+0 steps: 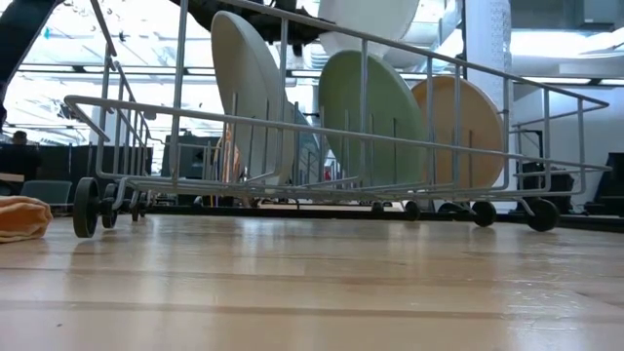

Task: Sort dishes
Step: Put the white plate in the dish rack

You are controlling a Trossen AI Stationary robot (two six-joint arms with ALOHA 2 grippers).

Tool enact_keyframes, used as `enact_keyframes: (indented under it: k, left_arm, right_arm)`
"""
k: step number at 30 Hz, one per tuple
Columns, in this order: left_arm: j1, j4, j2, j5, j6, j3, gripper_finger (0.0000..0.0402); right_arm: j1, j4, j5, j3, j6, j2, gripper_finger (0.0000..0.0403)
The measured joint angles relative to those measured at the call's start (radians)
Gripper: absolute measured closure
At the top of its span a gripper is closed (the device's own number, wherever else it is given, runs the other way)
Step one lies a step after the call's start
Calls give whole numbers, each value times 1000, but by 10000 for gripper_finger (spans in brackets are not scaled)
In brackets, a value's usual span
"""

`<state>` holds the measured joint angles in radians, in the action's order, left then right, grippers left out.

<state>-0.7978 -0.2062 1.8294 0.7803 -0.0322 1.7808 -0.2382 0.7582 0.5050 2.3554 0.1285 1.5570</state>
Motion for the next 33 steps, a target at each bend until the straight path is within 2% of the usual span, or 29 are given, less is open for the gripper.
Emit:
enact_keyframes:
  k: [4,5,10,15,18,24,33]
  left_arm:
    - [0,3,2,-17,335,6,396]
    - [-2,6,3,-21,377,6,396]
    - [-31,38,40,-35,426,7,395]
    - [-48,38,68,-93,485,17,393]
    - [-57,43,72,-89,506,19,392]
    - [-81,62,103,-72,532,23,393]
    - [-73,57,118,-52,528,32,393]
  right_arm:
    - [44,31,5,0,-16,0,180]
    - [56,35,20,0,-17,0,180]
    - [82,77,77,0,-41,0,180]
    - [60,276,102,0,-210,2,180]
    - [59,391,103,-12,-265,10,180]
    - [40,501,87,-18,-219,35,180]
    - [-53,540,-17,-18,-81,115,180]
